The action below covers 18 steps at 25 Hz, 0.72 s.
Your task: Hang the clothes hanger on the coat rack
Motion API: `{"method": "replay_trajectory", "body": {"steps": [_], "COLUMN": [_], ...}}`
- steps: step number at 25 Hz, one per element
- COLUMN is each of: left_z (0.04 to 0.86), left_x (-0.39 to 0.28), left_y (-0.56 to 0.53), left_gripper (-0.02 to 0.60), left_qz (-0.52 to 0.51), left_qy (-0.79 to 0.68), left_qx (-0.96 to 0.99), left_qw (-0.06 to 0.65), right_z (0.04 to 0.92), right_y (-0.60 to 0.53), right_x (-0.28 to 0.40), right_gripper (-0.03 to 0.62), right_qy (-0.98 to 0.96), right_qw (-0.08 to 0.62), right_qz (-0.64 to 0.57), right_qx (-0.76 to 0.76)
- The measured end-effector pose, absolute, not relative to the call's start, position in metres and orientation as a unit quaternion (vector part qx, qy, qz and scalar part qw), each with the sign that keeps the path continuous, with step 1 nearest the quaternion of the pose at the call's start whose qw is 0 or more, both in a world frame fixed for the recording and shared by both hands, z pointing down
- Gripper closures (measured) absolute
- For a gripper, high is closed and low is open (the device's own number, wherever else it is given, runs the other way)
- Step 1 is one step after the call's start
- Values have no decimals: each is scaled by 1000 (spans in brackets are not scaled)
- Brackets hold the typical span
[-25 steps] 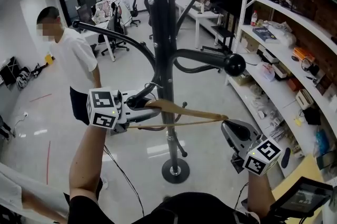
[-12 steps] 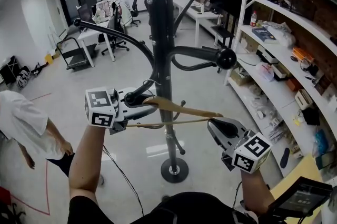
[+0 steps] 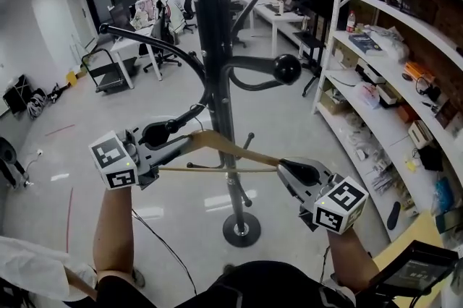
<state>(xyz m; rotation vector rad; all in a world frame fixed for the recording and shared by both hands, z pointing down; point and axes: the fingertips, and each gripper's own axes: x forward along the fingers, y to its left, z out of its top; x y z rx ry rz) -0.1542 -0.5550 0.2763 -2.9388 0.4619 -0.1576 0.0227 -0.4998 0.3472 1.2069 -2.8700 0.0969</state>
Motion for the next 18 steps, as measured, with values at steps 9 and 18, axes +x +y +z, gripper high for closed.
{"method": "replay_trajectory", "body": {"steps": [9, 18], "left_z": [273, 314], "left_x": [-192, -177], "left_y": [-525, -474], "left_gripper": [443, 450], "left_qz": [-54, -17], "left_qy": [285, 418], "left_qx": [-952, -908], "left_qw": [96, 36], "right_z": [353, 361], "right_y": [-492, -484], "right_x": [15, 5], "right_gripper": [586, 586], "right_qy": [-938, -961], "right_qw": [4, -4], "right_qz": [36, 44], "right_qx": [343, 275]}}
